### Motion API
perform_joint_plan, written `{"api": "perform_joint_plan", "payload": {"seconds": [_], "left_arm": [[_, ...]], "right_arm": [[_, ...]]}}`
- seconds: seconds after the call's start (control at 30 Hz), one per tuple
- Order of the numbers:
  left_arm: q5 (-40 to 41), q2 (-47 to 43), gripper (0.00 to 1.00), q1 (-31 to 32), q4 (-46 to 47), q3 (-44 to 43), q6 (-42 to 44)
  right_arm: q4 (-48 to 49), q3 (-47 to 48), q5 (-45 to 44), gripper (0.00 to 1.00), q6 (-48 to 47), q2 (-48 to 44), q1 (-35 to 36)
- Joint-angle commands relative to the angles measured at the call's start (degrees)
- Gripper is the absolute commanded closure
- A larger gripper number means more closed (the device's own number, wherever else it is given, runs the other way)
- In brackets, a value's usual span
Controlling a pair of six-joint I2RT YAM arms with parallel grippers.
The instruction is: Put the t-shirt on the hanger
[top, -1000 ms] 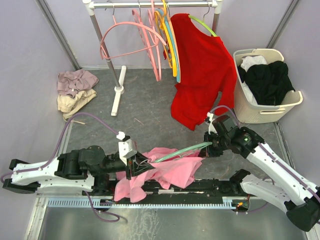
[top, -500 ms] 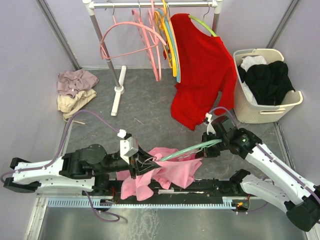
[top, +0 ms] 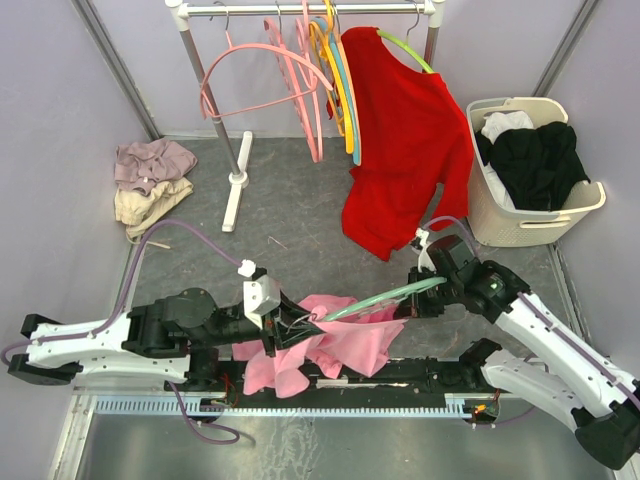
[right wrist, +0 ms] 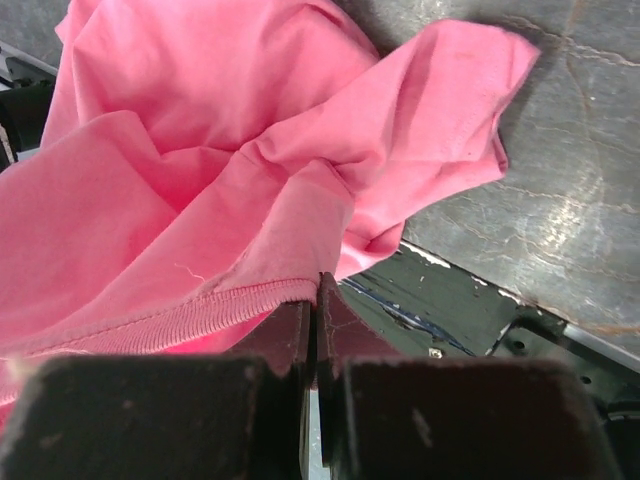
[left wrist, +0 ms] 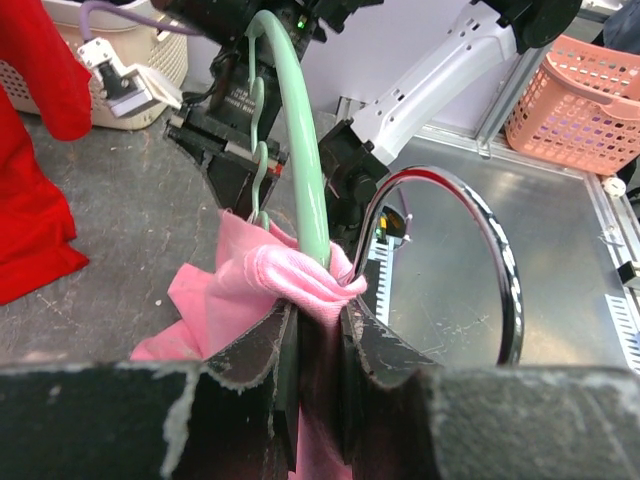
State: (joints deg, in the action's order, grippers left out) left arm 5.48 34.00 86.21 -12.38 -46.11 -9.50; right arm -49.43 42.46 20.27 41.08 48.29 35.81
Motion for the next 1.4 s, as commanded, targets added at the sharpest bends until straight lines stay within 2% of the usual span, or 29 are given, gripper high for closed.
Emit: {"api": "perform_joint_plan", "payload": {"seconds": [0.0,0.67,1.0,1.17,1.37], "left_arm": [[0.7,-2.4,0.97,0.0,3.1,-2.4,0.1],[0.4,-4.9,0.97,0.0,-1.0,-0.9,-1.7],[1.2,-6.0,0.97,-0.1,-2.8,-0.8,-2.4],[0.1,-2.8,0.97,0.0,-3.2,-1.1,-3.3],[0.2,-1.0,0.97,0.0,-2.7,-1.3,-3.8]], "right_arm": [[-6.1,5.7,-7.4,0.99,-2.0,-1.6,-0.3],[-25.0,27.1,-31.7,0.99,-9.9,2.5,-0.4],[-30.3,32.7,-38.5,0.99,-12.0,3.3,-0.4],[-33.5,40.3,-42.1,0.99,-14.3,6.0,-0.4],[-35.1,46.4,-42.2,0.99,-16.4,9.5,-0.4]]}}
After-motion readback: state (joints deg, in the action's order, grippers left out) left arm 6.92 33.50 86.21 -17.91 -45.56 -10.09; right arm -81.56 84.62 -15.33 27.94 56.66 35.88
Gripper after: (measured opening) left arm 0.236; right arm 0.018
